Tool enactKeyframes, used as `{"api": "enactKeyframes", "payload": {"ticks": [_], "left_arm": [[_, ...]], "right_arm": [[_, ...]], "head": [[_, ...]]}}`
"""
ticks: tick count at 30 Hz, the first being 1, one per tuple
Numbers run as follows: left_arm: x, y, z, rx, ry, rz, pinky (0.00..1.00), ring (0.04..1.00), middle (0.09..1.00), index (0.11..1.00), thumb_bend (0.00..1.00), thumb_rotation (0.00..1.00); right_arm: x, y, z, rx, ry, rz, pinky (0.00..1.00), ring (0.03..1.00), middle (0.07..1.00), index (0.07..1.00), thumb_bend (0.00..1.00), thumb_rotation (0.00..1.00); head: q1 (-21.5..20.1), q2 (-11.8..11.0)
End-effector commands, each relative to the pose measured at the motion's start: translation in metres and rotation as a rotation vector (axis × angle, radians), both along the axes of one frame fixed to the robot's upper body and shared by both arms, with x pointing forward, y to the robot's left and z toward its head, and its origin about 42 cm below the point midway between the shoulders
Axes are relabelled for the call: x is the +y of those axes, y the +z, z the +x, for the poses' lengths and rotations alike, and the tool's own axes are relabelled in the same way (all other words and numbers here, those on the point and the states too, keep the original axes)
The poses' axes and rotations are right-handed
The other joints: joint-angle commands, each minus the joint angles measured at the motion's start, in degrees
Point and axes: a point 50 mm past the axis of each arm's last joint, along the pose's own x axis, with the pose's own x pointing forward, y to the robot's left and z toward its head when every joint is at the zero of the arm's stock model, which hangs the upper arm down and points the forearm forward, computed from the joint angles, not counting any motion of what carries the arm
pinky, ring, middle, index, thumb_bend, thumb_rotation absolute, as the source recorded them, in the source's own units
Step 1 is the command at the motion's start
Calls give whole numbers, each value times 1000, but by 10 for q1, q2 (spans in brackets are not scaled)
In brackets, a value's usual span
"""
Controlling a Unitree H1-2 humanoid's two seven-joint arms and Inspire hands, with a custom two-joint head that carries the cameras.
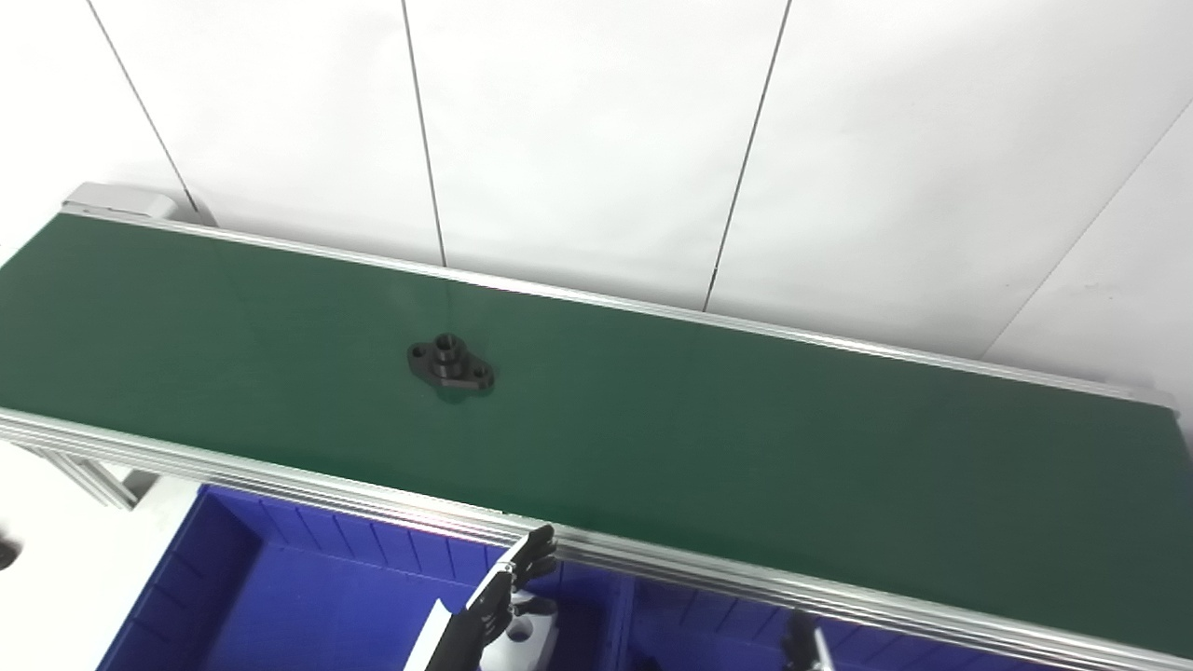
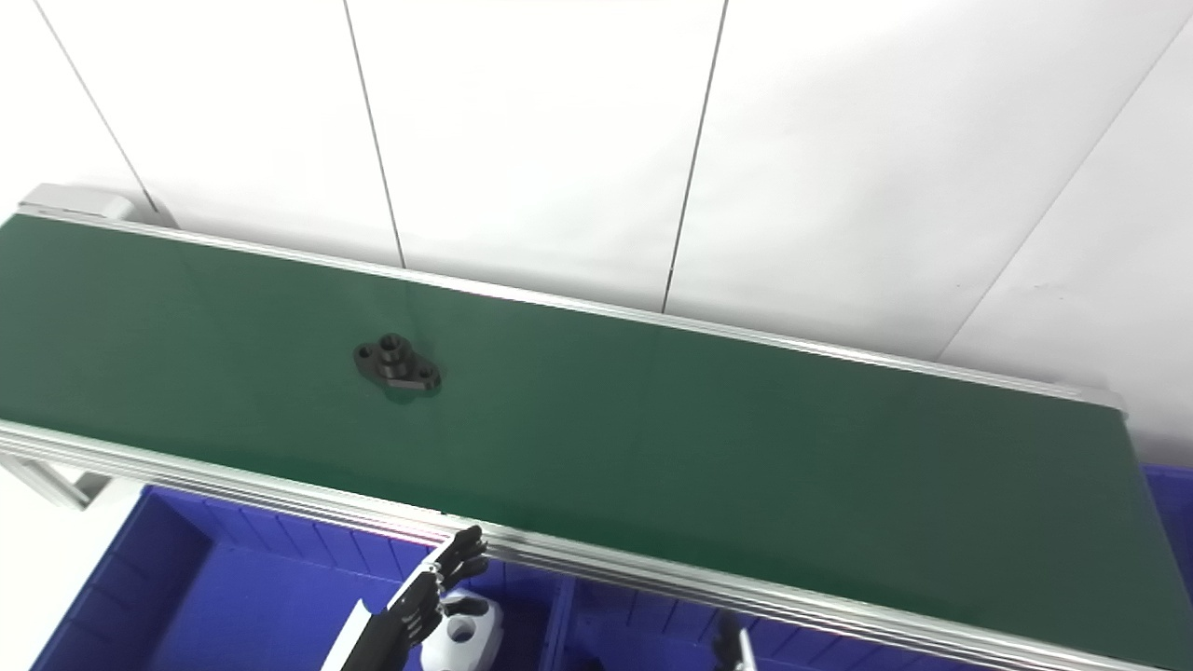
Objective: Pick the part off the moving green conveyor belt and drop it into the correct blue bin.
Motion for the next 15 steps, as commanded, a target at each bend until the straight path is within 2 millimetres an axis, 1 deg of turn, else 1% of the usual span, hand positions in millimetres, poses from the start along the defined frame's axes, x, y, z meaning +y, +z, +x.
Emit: {"api": "enactKeyframes", "payload": {"ticks": [1,3,5,7,9,11,12,14,15], "left_arm": [[-3,9,3,-69,12,-11,713,875,914,920,902,824],[-3,9,4,-69,16,-15,713,875,913,918,895,824],[-2,8,6,-69,12,-17,713,883,919,919,885,826],[-2,7,8,-74,5,-10,714,891,929,926,884,834],[-2,6,11,-76,3,-14,717,888,924,920,894,804],[-2,6,13,-77,-2,-7,734,894,930,934,922,826],[-2,6,13,-76,1,-12,731,898,935,938,931,831],[-2,7,12,-76,5,-18,721,892,931,934,939,808],[-2,7,12,-76,5,-18,720,891,930,934,938,807]], "right_arm": [[0,22,2,-90,-36,-13,1000,989,994,1000,805,888],[0,37,6,-141,-53,-52,980,947,957,996,808,829],[0,50,12,-198,-50,-88,958,928,941,991,796,808],[1,65,25,-279,-41,-131,933,912,929,978,802,769],[3,80,43,-372,-33,-205,870,901,930,969,794,735],[5,90,56,-423,-27,-269,837,916,950,978,822,738],[7,98,70,-460,-21,-311,867,932,961,979,884,734],[10,113,98,-506,-15,-386,880,938,969,997,934,787],[11,120,110,-520,-14,-412,881,936,969,998,938,789]], "head": [[-4,3],[-9,5],[-10,6],[-11,9],[-12,10],[-15,11],[-17,12],[-19,13],[-20,14]]}}
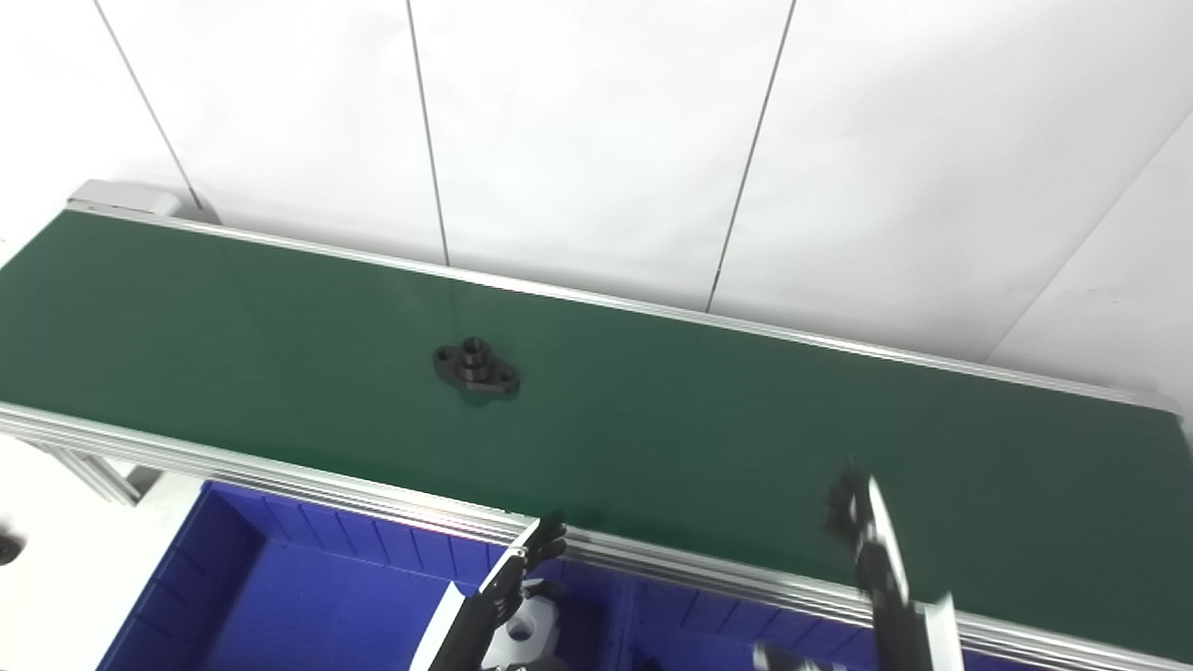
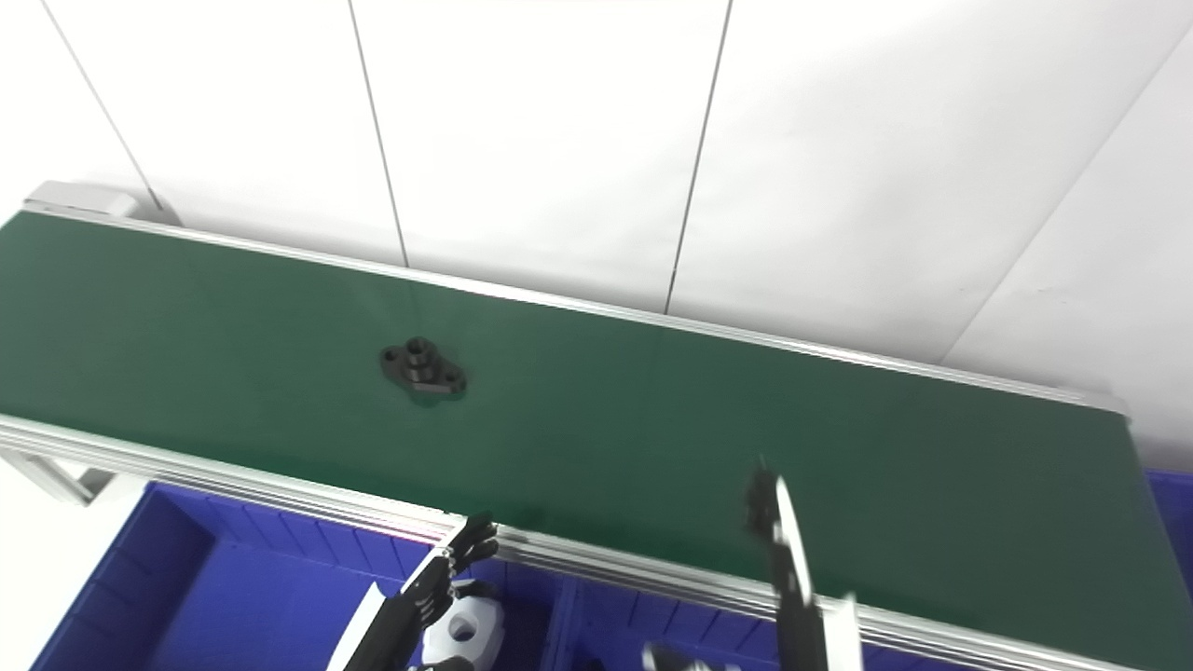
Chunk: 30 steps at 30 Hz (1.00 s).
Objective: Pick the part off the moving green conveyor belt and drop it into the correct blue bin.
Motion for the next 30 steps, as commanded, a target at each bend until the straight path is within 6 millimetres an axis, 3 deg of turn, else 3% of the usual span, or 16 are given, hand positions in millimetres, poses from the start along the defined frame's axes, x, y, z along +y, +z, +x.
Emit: {"api": "enactKeyframes", "payload": {"ticks": [1,4,10,15,23,30], "left_arm": [[0,7,1,-53,17,-27,719,890,930,935,936,805],[0,7,2,-56,9,-26,722,888,926,936,948,802],[-4,10,3,-61,-1,-41,757,900,929,948,965,782],[-10,9,5,-64,6,-44,739,882,914,941,965,778],[-19,11,4,-72,-10,-65,738,877,915,943,960,771],[-28,19,-1,-81,-40,-62,761,889,924,961,972,777]], "right_arm": [[3,20,25,-47,-12,-52,847,926,969,995,947,791],[4,32,52,-55,-16,-110,747,912,972,989,949,782],[15,61,109,-28,-35,-293,771,904,934,965,984,749],[32,73,153,17,-26,-419,730,859,900,943,988,713],[64,63,217,48,-11,-597,786,848,886,926,1000,740],[106,44,241,31,2,-849,876,866,881,908,1000,792]], "head": [[-1,-1],[-2,0],[1,-2],[1,-2],[4,-1],[9,-3]]}}
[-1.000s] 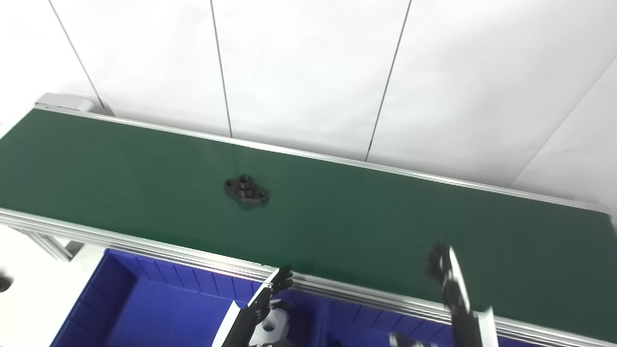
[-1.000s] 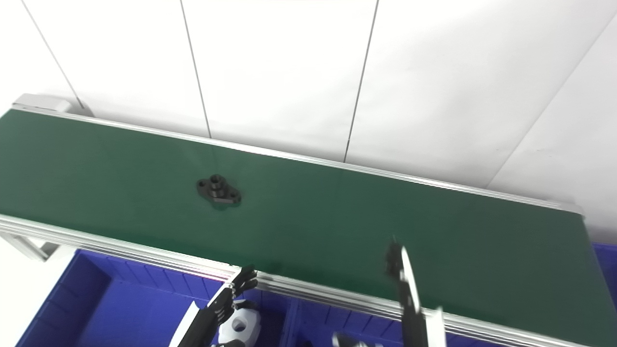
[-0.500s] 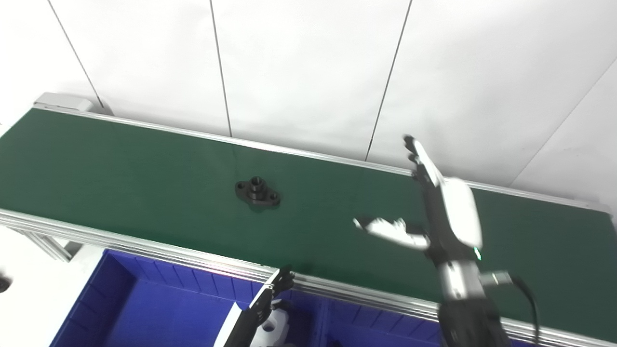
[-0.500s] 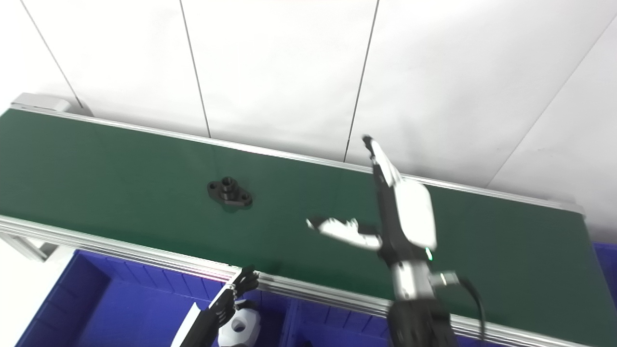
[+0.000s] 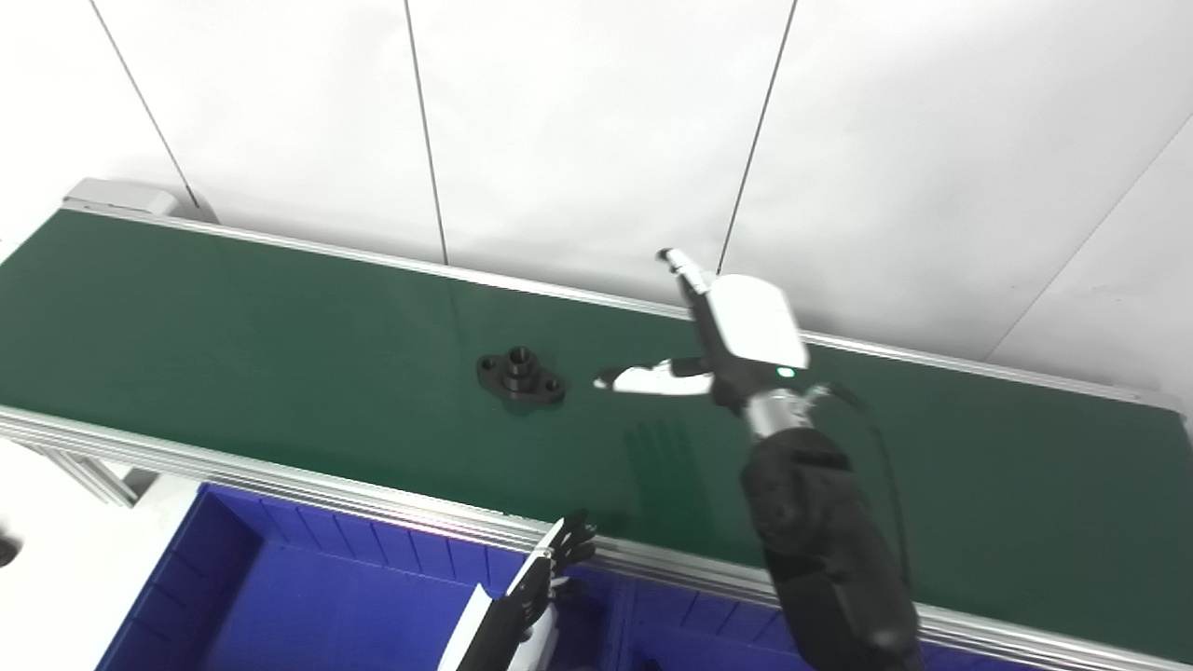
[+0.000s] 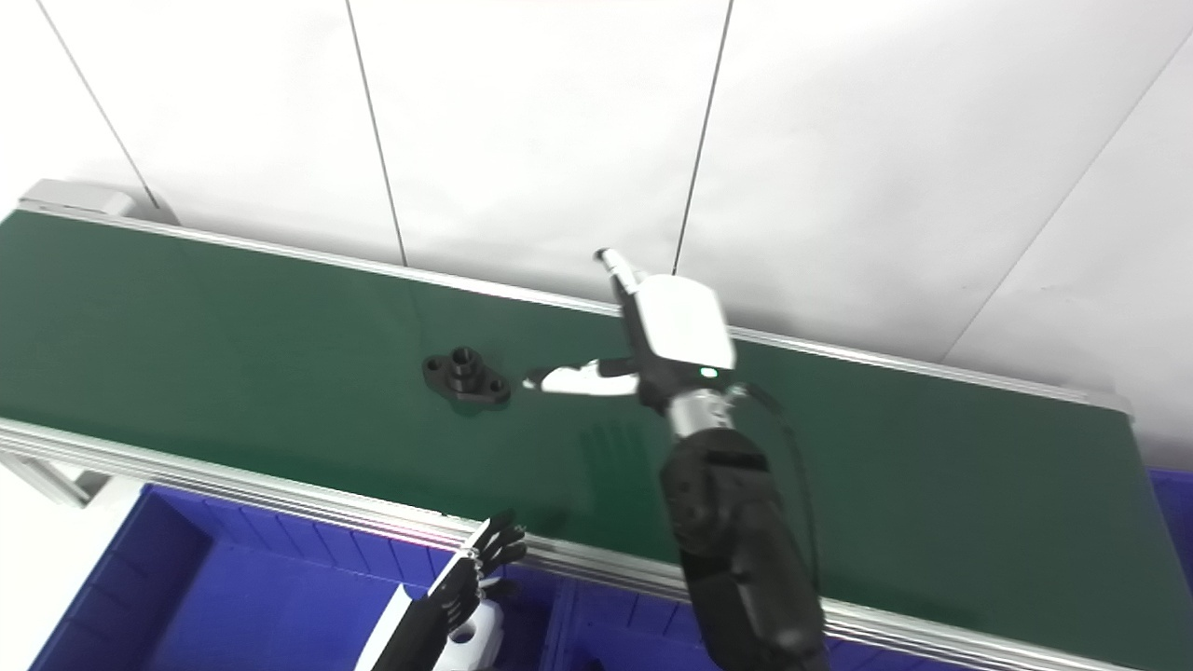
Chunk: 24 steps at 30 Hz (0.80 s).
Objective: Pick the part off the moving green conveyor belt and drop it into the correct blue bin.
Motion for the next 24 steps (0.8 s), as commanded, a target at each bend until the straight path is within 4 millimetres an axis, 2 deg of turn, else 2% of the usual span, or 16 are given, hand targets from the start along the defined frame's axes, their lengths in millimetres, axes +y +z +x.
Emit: {"api": "enactKeyframes", "payload": {"ticks": [1,9,13,18,20,22,24], "left_arm": [[-7,13,0,-63,-12,-18,768,894,926,966,971,784],[-13,12,-4,-72,-19,-17,750,897,921,948,958,771],[-14,14,-5,-90,-22,10,737,890,921,954,947,796],[-19,15,-8,-87,-19,-15,727,883,922,948,929,768],[-20,16,-10,-87,-18,-19,736,888,925,947,925,761],[-21,18,-11,-91,-16,-19,731,881,918,944,928,754],[-22,21,-13,-93,-12,-22,726,873,911,938,935,750]], "right_arm": [[18,24,10,-85,-8,1,898,875,886,904,1000,796],[50,7,28,-28,15,-123,861,850,867,893,1000,782],[61,0,31,2,23,-146,830,828,845,884,1000,777],[72,-7,34,28,35,-200,794,798,813,850,1000,770],[73,-12,36,45,27,-225,732,749,781,823,1000,765],[73,-18,37,55,21,-252,567,619,696,780,989,709],[72,-25,38,64,18,-284,497,558,631,725,959,669]], "head": [[1,1],[4,5],[8,5],[11,7],[15,7],[18,7],[22,9]]}}
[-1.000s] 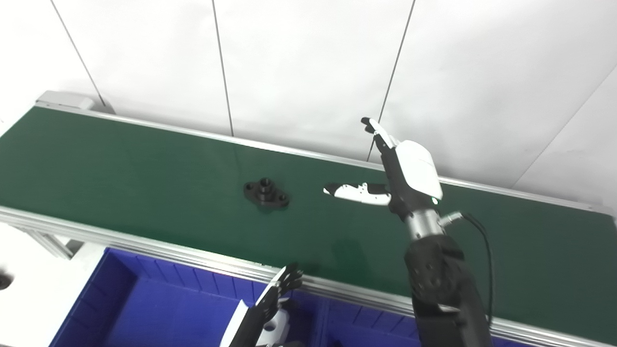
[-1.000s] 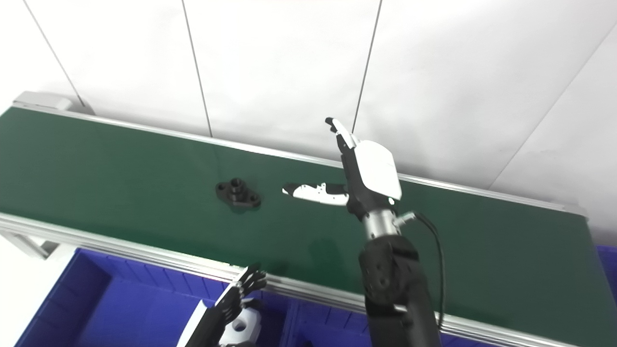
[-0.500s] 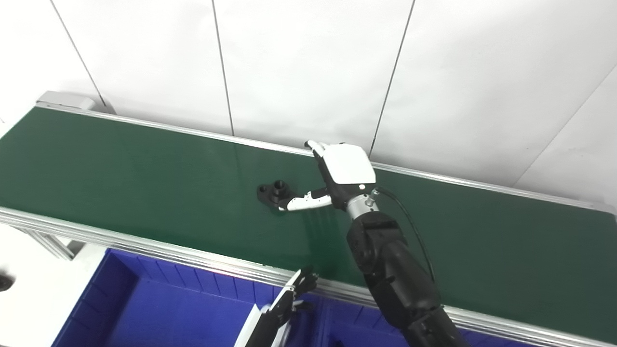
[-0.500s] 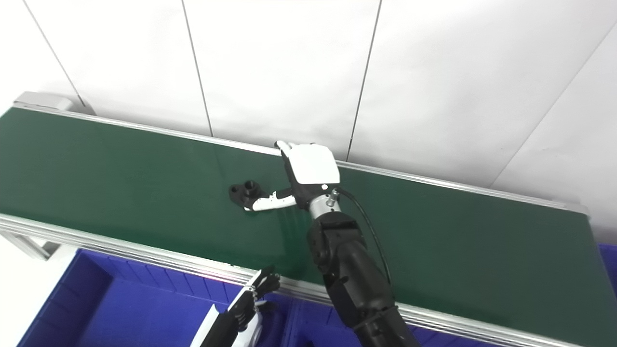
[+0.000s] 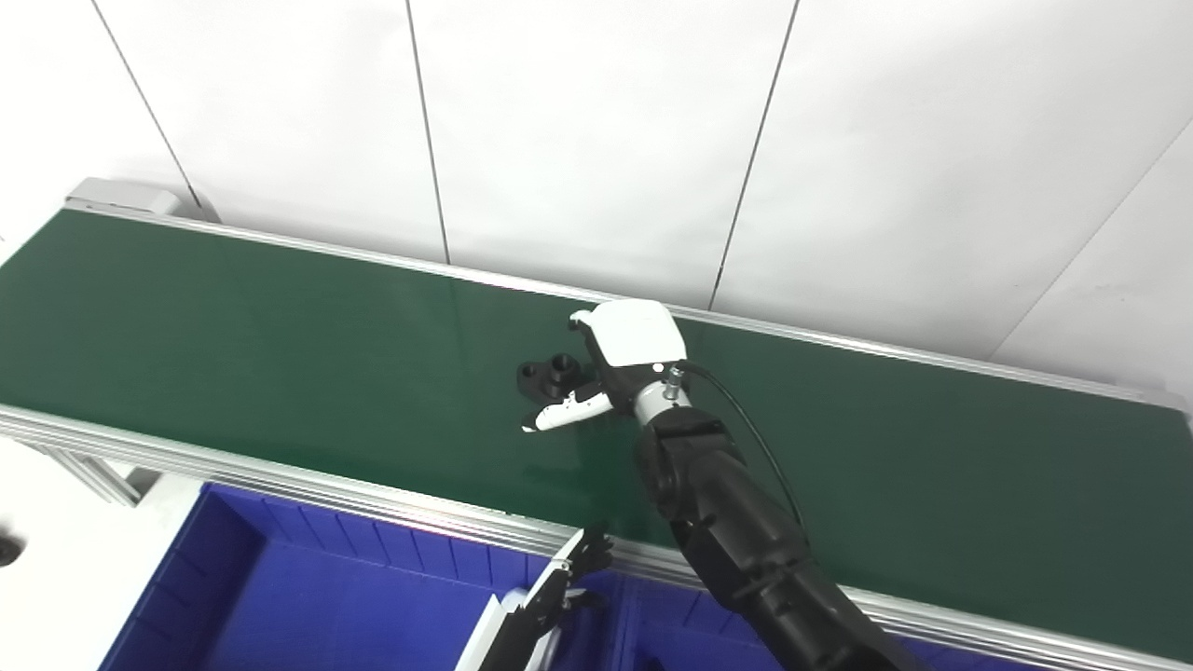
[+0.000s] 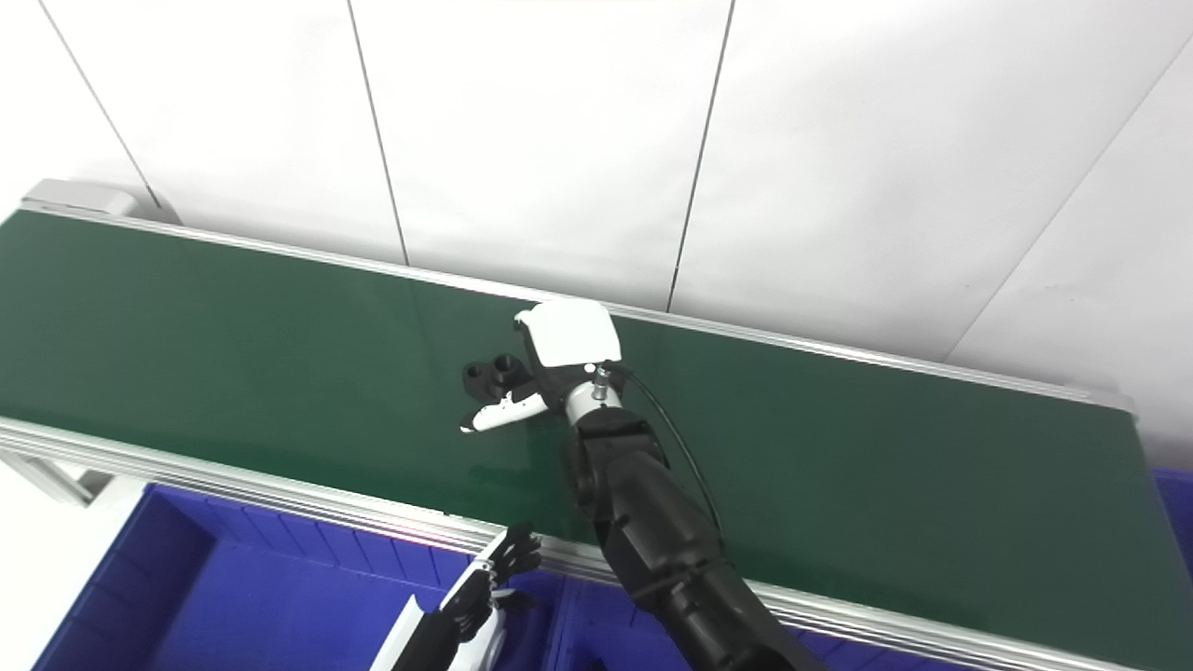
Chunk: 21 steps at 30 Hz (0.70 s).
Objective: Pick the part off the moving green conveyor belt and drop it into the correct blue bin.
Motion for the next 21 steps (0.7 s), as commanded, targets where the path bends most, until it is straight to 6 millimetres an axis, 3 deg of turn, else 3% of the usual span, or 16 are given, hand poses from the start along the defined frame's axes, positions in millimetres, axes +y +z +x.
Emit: {"api": "enactKeyframes", "payload": {"ticks": [1,4,6,8,9,11,13,21], "left_arm": [[-13,15,-4,-62,7,-53,725,872,910,936,935,747],[-15,19,-7,-61,11,-53,715,863,900,925,933,738],[-15,21,-8,-70,16,-40,702,854,895,924,927,747],[-15,22,-9,-73,13,-42,708,859,901,929,914,748],[-16,22,-10,-69,18,-39,706,854,896,924,919,754],[-16,24,-11,-62,18,-35,704,851,893,922,922,760],[-16,25,-12,-61,13,-33,708,856,898,929,913,767],[-15,23,-11,-68,14,-40,709,851,891,932,897,758]], "right_arm": [[9,18,10,-67,-11,-9,502,562,629,719,950,664],[7,9,9,-60,-11,-42,453,506,566,680,873,626],[7,2,8,-45,-11,-53,257,307,402,680,735,593],[7,-7,5,-28,-22,-47,165,221,312,574,673,538],[7,-11,4,-19,-26,-37,120,179,260,497,597,363],[6,-19,1,-5,-34,-45,102,165,242,486,543,211],[5,-22,-1,-2,-41,-67,73,142,225,479,526,141],[-4,-31,-5,9,-126,-121,39,111,196,480,520,122]], "head": [[4,1],[10,4],[13,5],[15,6],[16,7],[16,9],[15,11],[7,14]]}}
